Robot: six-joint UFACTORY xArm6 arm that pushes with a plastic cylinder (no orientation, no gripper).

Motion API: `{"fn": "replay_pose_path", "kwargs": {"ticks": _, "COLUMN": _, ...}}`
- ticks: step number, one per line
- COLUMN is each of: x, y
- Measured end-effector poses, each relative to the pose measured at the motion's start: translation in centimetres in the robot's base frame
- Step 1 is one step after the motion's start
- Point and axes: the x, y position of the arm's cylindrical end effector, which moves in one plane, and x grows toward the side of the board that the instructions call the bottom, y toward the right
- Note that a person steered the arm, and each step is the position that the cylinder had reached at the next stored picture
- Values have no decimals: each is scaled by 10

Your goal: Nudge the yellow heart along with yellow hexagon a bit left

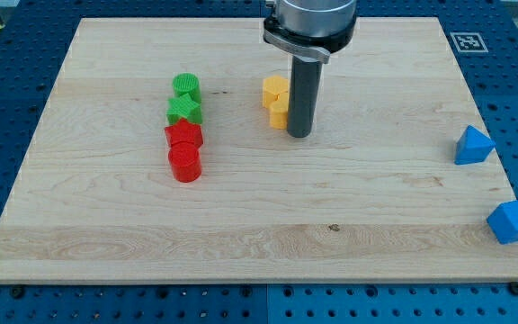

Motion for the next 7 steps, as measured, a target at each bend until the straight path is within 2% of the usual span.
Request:
{"fn": "replay_pose_path", "kwargs": {"ticks": 5, "x": -62, "y": 31}}
{"fn": "replay_pose_path", "kwargs": {"ticks": 7, "x": -36, "y": 46}}
